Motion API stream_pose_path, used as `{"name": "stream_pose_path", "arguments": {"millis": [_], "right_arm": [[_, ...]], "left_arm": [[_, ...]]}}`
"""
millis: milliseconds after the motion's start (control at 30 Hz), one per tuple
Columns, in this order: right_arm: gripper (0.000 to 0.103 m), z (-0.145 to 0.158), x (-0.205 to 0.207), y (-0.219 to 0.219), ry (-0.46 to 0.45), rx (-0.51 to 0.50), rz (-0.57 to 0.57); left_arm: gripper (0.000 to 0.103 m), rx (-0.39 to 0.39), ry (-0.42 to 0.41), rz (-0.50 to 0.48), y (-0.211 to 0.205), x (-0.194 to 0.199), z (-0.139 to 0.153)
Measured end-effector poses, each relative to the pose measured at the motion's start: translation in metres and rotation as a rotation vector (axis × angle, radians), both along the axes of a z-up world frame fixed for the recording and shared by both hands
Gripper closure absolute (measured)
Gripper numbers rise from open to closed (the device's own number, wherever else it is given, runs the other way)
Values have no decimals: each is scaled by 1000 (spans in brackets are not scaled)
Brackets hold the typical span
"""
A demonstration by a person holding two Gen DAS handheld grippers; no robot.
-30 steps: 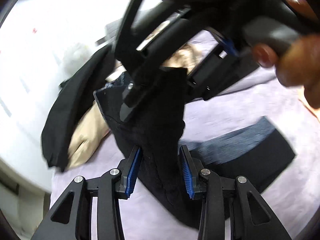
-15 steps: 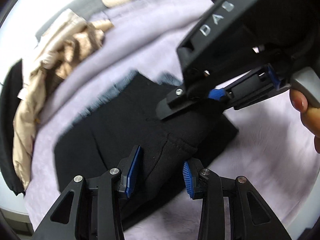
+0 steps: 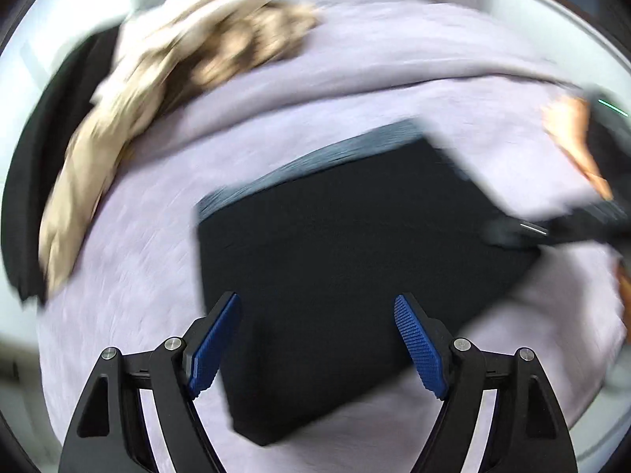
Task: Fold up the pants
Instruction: 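Grasp the folded end with the right gripper and lift it over, then lower the folded end onto the stack and open the right gripper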
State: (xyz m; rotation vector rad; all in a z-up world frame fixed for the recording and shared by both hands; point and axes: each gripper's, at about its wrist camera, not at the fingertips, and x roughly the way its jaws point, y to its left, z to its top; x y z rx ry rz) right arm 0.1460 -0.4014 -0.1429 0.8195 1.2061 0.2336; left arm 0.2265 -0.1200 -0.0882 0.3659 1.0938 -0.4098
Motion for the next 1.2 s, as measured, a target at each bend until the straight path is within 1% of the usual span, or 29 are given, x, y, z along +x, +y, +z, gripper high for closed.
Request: {"name": "stream_pose_path", "arguments": {"millis": [33,67,100,133,167,233,300,333,400,433,467,500,533,567,600,633,700,733,767,800,867,900,933,1000,1100,1167,1200], "right_arm": [[86,2,-4,3,-5,-53,16],[86,0,-5,7,1,-95,30],[86,-6,-7,10,12,-127,36],[86,-9,-10,11,17,-125,25],[86,-11,-12,10,19,-111,11],[84,-9,-16,10,28,-112,-11],[82,-2,-17,13,48,-143,-5],[79,2,-17,14,62,-159,0],[75,15,-16,16,87,-214,4],[74,26,-14,15,78,-239,4],[73,35,-12,13,49,-249,-2],[67,44,-8,10,10,-249,-13],[55,53,1,7,-28,-246,-27],[49,57,14,4,-49,-244,-40],[45,58,30,2,-54,-244,-51],[45,56,46,1,-52,-236,-54],[45,41,75,-2,-22,-217,-61],[52,29,89,-3,14,-205,-59],[66,18,100,-3,51,-190,-57],[83,8,105,-5,79,-195,-59],[86,3,101,-6,85,-215,-55],[90,2,98,-6,87,-227,-51],[93,0,95,-5,99,-246,-39],[95,-2,89,-2,122,-283,-4],[95,6,75,3,111,-356,33],[94,15,67,6,117,-392,31],[92,21,62,9,119,-405,25]], "left_arm": [[22,16,49,55,10,9,-15],[22,24,100,83,16,16,-28],[20,17,129,92,19,18,-35],[18,12,144,102,21,19,-41],[14,15,132,105,21,18,-41],[14,14,139,99,20,18,-39],[14,6,149,124,23,20,-32],[14,0,133,136,27,20,-26],[14,-24,77,168,36,28,-8],[14,-43,58,192,42,38,-1],[14,-51,55,207,46,46,1],[14,-53,55,223,49,54,1],[14,-41,57,250,53,66,-1],[14,-33,61,273,56,74,-4],[14,-42,70,297,59,83,-7],[14,-58,85,324,62,95,-11],[14,-74,101,347,62,98,-13],[14,-82,103,351,63,102,-14],[14,-90,107,347,63,102,-14],[14,-98,116,338,60,100,-16],[14,-94,137,316,58,103,-24],[14,-89,148,299,52,97,-29],[14,-85,145,278,46,91,-34],[14,-81,142,263,41,91,-39],[14,-66,158,239,34,84,-36],[14,-39,173,208,29,77,-37],[14,-36,178,196,28,74,-38]]}}
